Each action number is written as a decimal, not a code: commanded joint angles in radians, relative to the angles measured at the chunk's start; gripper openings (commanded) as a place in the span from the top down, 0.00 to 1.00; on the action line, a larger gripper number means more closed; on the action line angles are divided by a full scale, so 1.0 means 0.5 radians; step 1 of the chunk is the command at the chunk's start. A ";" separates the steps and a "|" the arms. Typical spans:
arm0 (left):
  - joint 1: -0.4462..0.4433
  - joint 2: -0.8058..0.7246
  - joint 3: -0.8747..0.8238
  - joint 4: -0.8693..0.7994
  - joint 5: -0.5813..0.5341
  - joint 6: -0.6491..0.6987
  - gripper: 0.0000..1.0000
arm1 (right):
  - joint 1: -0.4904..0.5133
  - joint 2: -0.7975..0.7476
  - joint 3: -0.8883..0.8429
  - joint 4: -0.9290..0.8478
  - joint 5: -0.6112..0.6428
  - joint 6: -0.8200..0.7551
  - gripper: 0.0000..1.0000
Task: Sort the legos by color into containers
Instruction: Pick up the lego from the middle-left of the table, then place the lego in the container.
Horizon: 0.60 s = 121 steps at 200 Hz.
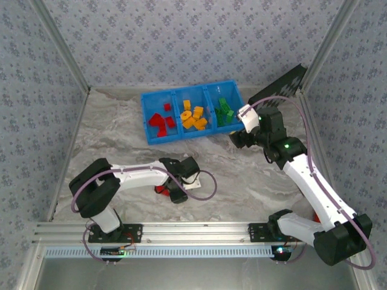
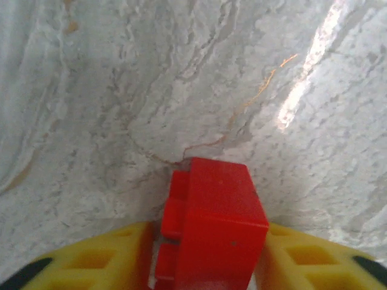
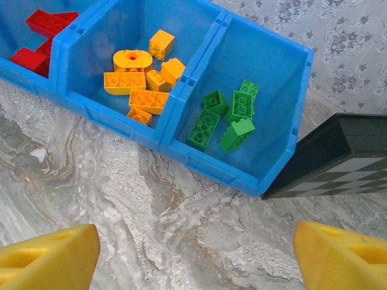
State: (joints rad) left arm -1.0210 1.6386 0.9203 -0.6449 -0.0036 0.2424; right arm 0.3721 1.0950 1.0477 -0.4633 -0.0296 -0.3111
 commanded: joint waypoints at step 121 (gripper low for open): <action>0.883 -0.100 0.879 0.074 -0.254 -0.278 0.81 | -0.138 -0.033 -0.076 0.150 -0.042 -0.061 0.15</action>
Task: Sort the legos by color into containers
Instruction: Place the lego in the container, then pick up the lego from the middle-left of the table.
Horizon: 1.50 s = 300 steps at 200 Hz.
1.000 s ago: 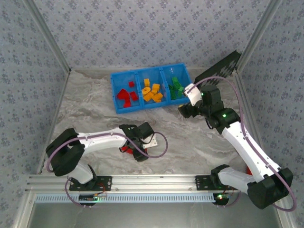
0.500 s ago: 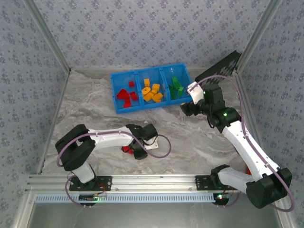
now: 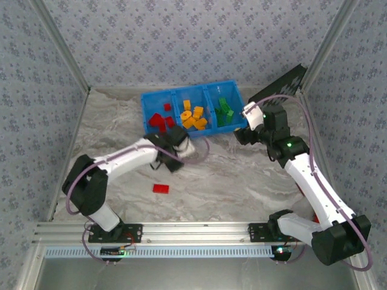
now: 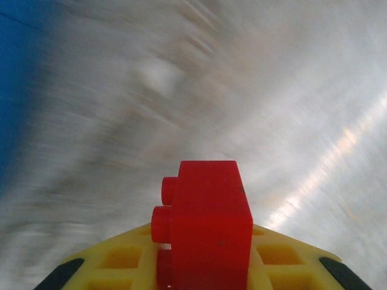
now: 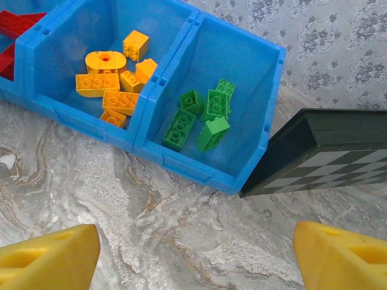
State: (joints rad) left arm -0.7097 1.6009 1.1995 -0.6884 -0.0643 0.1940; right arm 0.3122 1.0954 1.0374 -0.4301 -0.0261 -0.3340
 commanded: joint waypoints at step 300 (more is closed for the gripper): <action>0.799 0.790 1.557 -0.205 0.081 -0.539 0.46 | 0.225 0.291 0.329 0.009 0.065 0.058 0.21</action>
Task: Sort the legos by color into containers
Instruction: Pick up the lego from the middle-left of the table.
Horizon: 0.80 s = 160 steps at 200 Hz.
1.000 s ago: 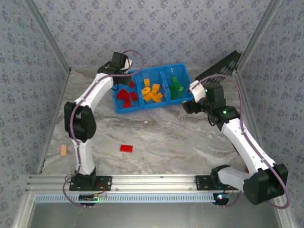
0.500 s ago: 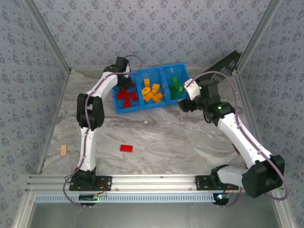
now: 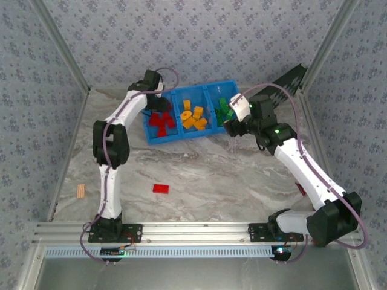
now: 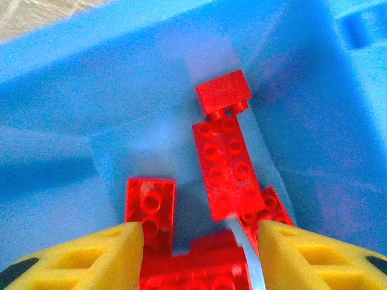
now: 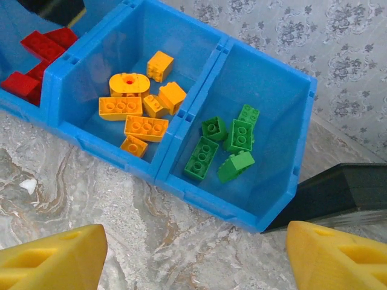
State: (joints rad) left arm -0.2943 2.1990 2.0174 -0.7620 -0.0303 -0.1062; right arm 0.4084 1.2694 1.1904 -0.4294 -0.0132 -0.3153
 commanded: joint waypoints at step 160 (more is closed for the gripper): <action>-0.746 -2.251 -2.315 0.006 0.014 -2.359 0.30 | -0.064 -0.139 0.079 -0.246 0.050 0.604 0.16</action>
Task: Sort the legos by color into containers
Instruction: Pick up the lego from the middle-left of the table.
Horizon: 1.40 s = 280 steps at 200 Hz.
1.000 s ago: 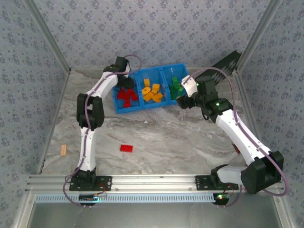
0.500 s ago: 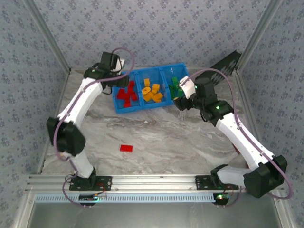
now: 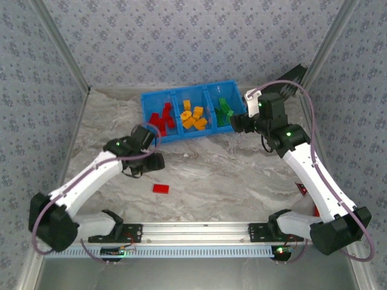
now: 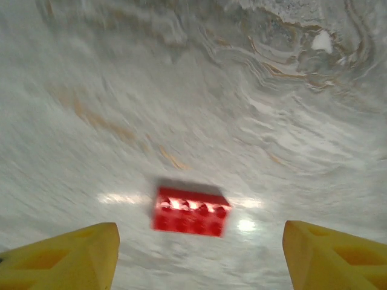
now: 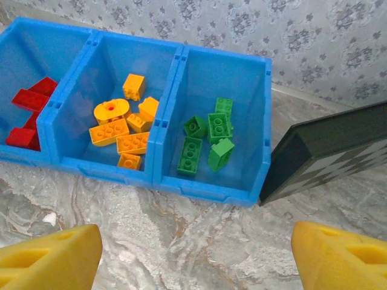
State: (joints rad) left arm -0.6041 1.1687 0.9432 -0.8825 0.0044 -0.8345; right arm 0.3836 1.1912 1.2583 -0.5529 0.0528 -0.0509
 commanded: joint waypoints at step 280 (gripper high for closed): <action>-0.508 0.456 -0.613 0.769 -0.221 -2.382 0.58 | -0.040 0.200 -0.339 0.183 -0.206 -0.023 0.16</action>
State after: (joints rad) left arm -0.8833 1.3582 0.6460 -0.5526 -0.1413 -2.0647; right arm 0.3676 1.2793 1.0515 -0.4511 -0.0418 -0.0452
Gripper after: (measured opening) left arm 0.445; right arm 0.835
